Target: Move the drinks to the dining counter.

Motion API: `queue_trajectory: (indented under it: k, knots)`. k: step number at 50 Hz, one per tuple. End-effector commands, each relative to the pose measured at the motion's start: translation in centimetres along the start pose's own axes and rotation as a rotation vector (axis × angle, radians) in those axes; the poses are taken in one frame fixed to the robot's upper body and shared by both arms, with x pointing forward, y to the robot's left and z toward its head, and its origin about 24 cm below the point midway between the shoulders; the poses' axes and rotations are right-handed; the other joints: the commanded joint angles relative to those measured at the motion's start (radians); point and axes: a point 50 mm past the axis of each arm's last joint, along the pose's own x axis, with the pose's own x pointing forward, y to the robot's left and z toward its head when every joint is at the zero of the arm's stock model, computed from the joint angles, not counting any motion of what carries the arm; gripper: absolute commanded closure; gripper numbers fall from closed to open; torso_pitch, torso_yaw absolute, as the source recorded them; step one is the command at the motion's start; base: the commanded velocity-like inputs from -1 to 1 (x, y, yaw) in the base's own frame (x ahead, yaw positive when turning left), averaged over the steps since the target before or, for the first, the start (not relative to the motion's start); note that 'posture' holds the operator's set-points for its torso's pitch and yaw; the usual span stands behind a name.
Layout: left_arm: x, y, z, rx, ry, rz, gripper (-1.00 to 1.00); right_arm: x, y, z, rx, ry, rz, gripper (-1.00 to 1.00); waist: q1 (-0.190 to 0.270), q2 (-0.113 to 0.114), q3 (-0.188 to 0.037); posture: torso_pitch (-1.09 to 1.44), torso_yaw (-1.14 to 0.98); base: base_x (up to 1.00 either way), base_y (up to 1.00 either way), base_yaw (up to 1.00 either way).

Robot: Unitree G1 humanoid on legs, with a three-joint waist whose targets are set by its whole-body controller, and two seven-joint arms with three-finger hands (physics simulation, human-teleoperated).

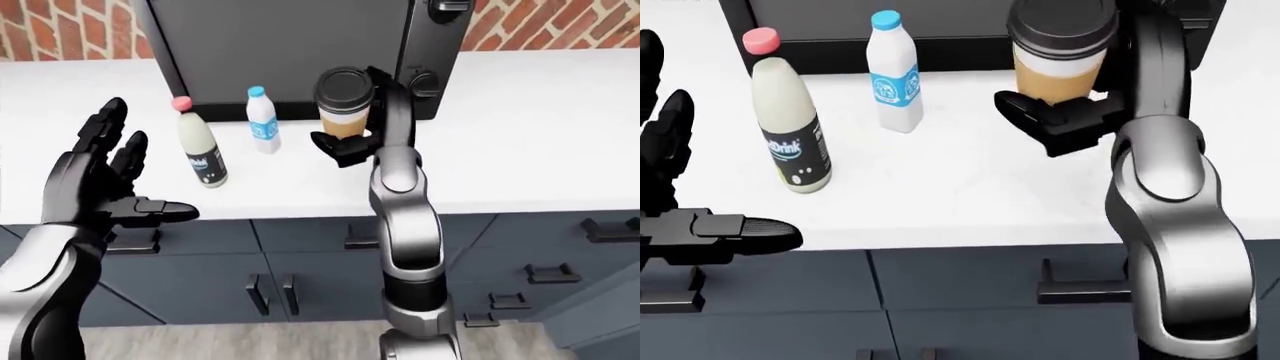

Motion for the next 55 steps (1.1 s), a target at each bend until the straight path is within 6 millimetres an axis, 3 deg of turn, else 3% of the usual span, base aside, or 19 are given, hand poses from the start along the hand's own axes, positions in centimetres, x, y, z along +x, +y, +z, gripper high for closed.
queue_trajectory:
  k: [1, 11, 23, 40, 44, 47, 55]
  knots:
    - [0.0, -0.3, 1.4, 0.018, -0.082, -0.003, -1.00, -0.5, -0.1, 2.4, 0.019, -0.084, 0.006, 0.97, -0.001, 0.001, -0.024, 0.00, 0.00, 0.00, 0.00, 0.00]
    - [2.1, -1.5, 0.6, 0.068, -0.038, 0.034, -1.00, -1.6, 0.2, 4.4, 0.025, -0.135, 0.026, 0.96, -0.002, -0.002, -0.022, 0.00, 0.00, 0.00, 0.00, 0.00]
    - [4.6, -3.2, -0.8, 0.075, -0.009, 0.022, -1.00, -1.6, 0.1, 4.2, 0.027, -0.137, 0.023, 0.97, -0.003, -0.005, -0.021, 0.00, 0.00, 0.00, 0.00, 0.00]
    - [6.7, -3.7, -2.1, 0.075, 0.040, 0.027, -1.00, -1.4, 0.4, 4.6, 0.020, -0.142, 0.033, 0.97, -0.005, -0.004, -0.023, 0.00, 0.00, 0.00, 0.00, 0.00]
    - [7.2, -3.4, -2.5, 0.076, 0.052, 0.034, -0.83, -1.4, 0.4, 4.7, 0.020, -0.143, 0.033, 0.97, -0.004, -0.004, -0.022, 0.00, 0.00, 0.00, 0.00, 0.00]
    - [7.8, -3.5, -2.9, 0.081, 0.063, 0.036, -0.84, -1.4, 0.4, 4.7, 0.021, -0.144, 0.033, 0.97, -0.004, -0.003, -0.023, 0.00, 0.00, 0.00, 0.00, 0.00]
    - [9.0, -4.0, -3.2, 0.085, 0.071, 0.036, -0.43, -1.4, 0.3, 4.6, 0.025, -0.143, 0.030, 0.97, -0.004, -0.004, -0.025, 0.00, 0.00, 0.00, 0.00, 0.00]
